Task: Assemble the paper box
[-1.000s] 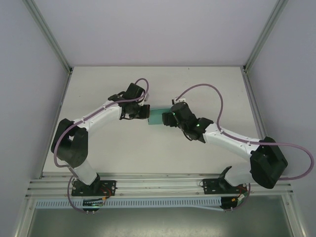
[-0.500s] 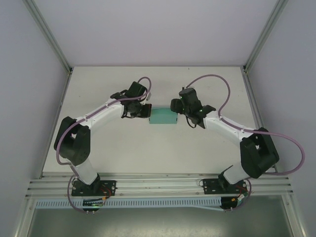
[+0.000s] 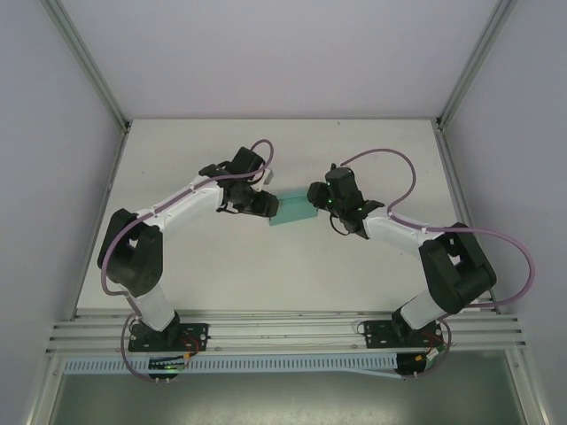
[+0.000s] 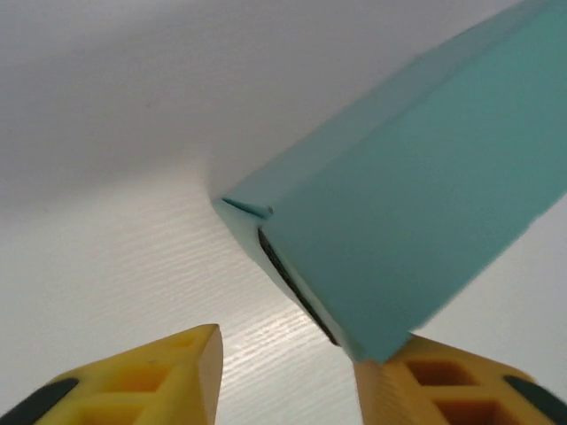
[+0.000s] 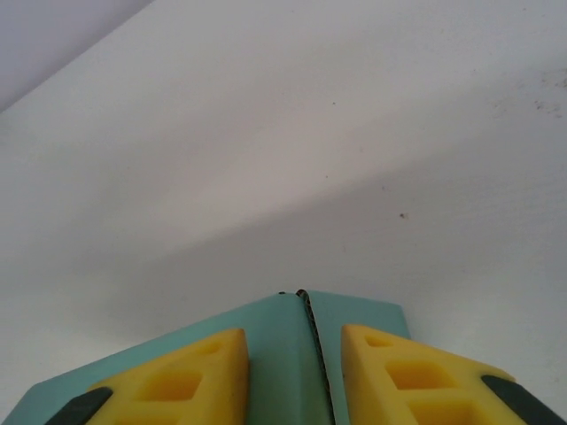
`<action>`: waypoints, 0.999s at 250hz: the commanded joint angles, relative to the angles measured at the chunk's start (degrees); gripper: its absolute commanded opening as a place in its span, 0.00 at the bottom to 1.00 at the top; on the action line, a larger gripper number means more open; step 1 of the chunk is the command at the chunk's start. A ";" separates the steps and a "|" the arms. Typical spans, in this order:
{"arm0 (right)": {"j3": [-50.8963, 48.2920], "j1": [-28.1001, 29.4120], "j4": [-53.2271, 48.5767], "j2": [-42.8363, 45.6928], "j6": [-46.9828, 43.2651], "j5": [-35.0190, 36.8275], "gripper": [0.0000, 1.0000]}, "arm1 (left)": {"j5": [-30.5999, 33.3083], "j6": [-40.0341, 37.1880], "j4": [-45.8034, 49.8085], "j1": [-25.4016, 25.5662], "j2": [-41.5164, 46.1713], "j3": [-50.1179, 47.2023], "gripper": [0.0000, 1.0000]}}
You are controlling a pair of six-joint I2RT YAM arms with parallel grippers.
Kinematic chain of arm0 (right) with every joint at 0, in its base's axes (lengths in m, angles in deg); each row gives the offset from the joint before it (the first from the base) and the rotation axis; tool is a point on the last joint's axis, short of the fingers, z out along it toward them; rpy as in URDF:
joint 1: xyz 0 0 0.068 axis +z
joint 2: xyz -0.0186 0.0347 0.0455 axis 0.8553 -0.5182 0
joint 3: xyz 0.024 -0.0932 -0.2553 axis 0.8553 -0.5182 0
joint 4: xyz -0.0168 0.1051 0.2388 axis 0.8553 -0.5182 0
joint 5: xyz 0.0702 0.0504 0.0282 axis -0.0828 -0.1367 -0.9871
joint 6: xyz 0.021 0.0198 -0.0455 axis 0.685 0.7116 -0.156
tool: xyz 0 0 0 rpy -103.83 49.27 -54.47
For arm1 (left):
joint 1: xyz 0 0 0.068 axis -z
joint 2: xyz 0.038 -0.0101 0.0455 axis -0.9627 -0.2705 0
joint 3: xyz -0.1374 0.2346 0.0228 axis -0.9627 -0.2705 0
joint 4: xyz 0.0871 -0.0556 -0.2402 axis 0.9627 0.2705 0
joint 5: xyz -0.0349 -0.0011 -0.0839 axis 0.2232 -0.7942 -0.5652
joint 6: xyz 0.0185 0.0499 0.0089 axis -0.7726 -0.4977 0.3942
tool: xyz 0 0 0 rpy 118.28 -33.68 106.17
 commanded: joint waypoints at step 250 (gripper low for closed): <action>-10.28 -0.20 -3.71 -5.30 -1.40 -3.45 0.20 | -16.57 7.92 -18.50 -9.01 -2.45 -20.13 0.41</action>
